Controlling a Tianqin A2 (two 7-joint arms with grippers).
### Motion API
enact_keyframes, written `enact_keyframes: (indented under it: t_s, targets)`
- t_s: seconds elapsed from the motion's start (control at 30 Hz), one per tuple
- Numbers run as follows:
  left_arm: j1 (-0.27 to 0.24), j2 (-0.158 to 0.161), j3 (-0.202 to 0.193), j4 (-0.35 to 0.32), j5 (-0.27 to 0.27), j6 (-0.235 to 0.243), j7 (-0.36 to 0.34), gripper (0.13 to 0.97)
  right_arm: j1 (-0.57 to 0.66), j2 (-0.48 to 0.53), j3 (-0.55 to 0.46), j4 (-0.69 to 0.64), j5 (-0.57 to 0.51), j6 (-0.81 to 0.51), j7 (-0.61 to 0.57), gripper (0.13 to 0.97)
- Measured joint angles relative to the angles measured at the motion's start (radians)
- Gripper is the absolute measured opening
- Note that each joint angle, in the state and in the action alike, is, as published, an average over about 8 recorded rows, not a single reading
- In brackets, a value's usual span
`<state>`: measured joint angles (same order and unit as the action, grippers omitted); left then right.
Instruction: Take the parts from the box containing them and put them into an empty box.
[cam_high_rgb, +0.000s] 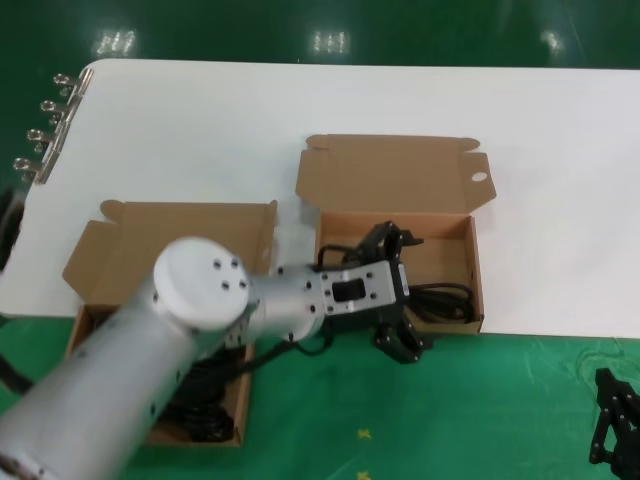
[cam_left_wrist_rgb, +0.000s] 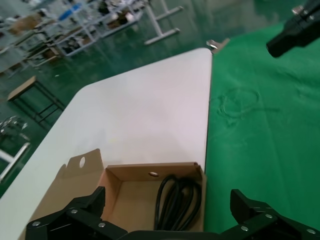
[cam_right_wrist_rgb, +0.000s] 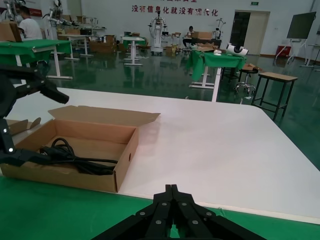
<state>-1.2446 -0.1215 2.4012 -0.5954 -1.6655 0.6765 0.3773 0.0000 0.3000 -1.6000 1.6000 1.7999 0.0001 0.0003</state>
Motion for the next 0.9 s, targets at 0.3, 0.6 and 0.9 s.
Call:
enact_keyframes:
  t_s: [0.3, 0.6, 0.9]
  targets:
    - [0.171, -0.025, -0.111, -0.139, -0.019, -0.094, -0.052, 0.911, 0.000, 0.000, 0.000, 0.000, 0.000, 0.000, 0.000, 0.186]
    - [0.343, -0.049, -0.222, -0.278, -0.037, -0.187, -0.104, 0.953, 0.000, 0.000, 0.000, 0.000, 0.000, 0.000, 0.000, 0.249]
    - [0.518, -0.074, -0.334, -0.419, -0.056, -0.282, -0.157, 0.966, 0.000, 0.000, 0.000, 0.000, 0.000, 0.000, 0.000, 0.399]
